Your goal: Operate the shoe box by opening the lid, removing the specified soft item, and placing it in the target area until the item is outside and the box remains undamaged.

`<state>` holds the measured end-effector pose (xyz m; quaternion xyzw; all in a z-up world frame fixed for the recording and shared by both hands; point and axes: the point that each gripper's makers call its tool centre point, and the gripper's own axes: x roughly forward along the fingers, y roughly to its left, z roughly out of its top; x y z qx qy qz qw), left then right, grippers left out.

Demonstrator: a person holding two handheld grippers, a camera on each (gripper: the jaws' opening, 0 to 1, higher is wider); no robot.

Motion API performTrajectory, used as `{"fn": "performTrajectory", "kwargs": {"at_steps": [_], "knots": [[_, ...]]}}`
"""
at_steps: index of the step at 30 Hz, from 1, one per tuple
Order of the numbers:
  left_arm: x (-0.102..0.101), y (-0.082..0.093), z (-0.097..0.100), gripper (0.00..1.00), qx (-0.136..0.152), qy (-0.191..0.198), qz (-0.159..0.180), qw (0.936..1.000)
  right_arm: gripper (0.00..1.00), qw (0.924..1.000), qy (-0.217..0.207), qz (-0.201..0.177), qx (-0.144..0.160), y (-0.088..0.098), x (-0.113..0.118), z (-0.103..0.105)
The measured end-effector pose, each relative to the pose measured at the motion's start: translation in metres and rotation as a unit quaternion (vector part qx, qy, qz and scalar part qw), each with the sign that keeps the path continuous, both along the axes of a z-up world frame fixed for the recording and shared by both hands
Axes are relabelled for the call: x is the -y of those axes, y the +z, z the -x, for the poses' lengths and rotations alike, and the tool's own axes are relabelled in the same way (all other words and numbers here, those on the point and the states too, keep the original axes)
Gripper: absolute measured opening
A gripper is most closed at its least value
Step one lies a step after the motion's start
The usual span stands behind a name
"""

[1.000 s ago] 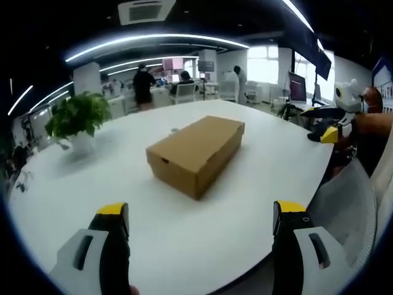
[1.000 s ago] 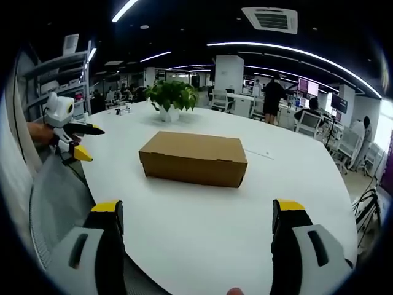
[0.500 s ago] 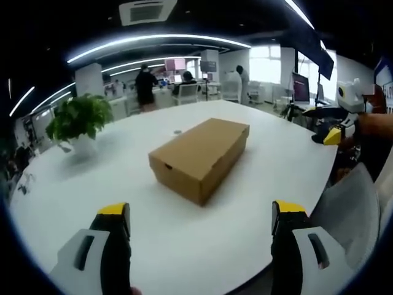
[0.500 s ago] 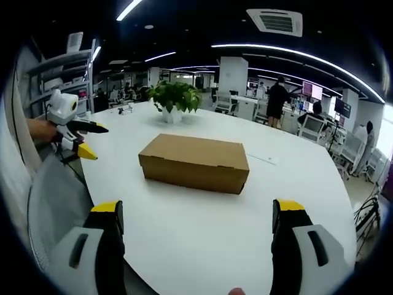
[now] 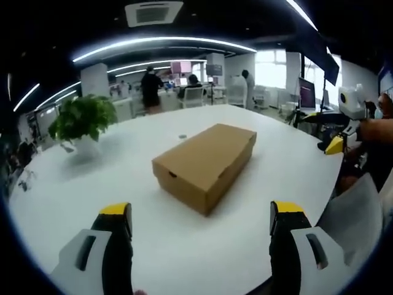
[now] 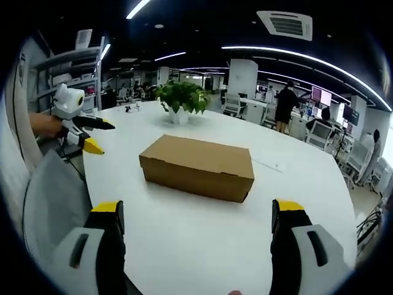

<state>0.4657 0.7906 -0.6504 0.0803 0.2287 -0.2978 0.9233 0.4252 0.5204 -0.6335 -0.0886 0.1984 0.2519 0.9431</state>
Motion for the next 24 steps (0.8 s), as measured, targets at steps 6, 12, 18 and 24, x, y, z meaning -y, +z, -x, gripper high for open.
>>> {"fn": "performTrajectory", "kwargs": {"at_steps": [6, 12, 18, 24], "knots": [[-0.003, -0.007, -0.010, 0.95, -0.003, 0.016, 0.004, 0.9999, 0.94, 0.9999, 0.016, 0.007, 0.000, -0.003, -0.002, -0.012], [-0.001, -0.017, -0.017, 0.93, -0.009, 0.015, -0.001, 0.9998, 0.93, 0.9995, 0.029, 0.011, 0.000, -0.008, -0.003, -0.024], [0.002, -0.023, -0.024, 0.92, -0.012, 0.021, -0.004, 0.9997, 0.91, 0.9987, 0.047, 0.020, -0.003, -0.014, -0.005, -0.036], [0.010, -0.031, -0.030, 0.89, -0.019, 0.020, -0.008, 0.9996, 0.90, 0.9979, 0.060, 0.025, -0.004, -0.019, -0.003, -0.048]]}}
